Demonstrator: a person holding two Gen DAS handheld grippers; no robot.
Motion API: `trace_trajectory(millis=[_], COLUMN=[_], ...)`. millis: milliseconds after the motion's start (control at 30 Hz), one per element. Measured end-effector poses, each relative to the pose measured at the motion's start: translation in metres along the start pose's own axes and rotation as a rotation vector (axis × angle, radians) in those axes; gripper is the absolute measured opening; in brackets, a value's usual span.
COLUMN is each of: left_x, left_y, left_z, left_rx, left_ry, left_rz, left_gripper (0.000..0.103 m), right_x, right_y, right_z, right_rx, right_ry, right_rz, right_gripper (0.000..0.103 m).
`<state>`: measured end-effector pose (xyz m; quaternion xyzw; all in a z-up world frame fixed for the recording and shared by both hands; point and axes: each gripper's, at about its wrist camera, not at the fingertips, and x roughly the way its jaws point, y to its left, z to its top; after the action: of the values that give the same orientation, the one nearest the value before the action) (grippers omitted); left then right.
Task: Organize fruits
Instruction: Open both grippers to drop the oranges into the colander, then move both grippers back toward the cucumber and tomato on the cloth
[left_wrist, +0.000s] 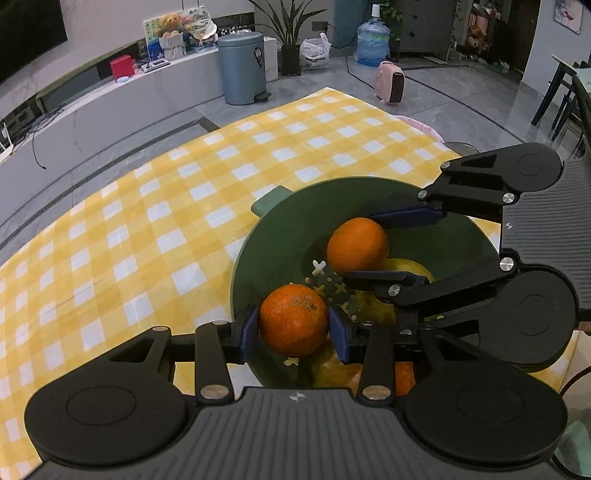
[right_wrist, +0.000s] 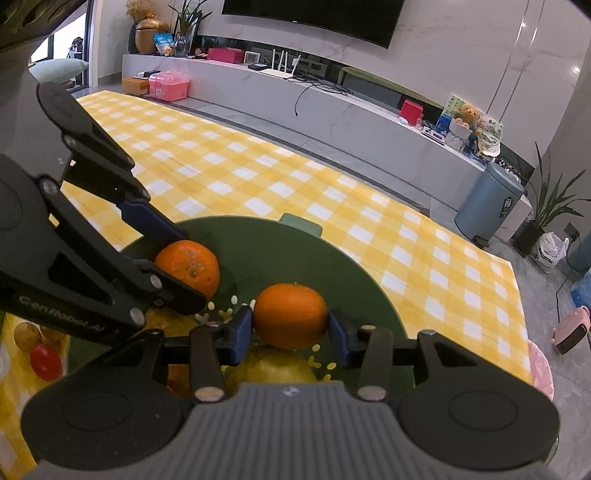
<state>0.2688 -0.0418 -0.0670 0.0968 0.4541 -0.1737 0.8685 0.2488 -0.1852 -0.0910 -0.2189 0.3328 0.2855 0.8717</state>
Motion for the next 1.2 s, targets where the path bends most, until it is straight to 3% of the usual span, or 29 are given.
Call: trace_trajectory(millis=[300, 533, 733, 967, 1200], left_x=[-0.001, -0.012, -0.033, -0.07, -0.105], left_y=[-0.002, -0.006, -0.015, -0.024, -0.012], left_z=[0.0, 0.0, -0.003, -0.01, -0.023], left_rx=[-0.005, 0.003, 0.023, 0.067, 0.007], left_ry=[0.004, 0.003, -0.033, -0.093, -0.122], left_rz=[0.013, 0.003, -0.015, 0.032, 0.041], left_gripper=[0.047, 0.057, 0.063, 0.065, 0.067], right_x=[0.002, -0.007, -0.021, -0.05, -0.085], right_y=[-0.008, -0.008, -0.011, 0.001, 0.015], right_z=[0.002, 0.0, 0.004, 0.007, 0.004], right_rx=[0.08, 0.097, 0.15, 0.162, 0.245], right_ry=[0.014, 0.023, 0.018, 0.009, 0.0], right_rz=[-0.012, -0.023, -0.052, -0.105, -0.134], right_gripper=[0.042, 0.043, 0.052, 0.077, 0.084])
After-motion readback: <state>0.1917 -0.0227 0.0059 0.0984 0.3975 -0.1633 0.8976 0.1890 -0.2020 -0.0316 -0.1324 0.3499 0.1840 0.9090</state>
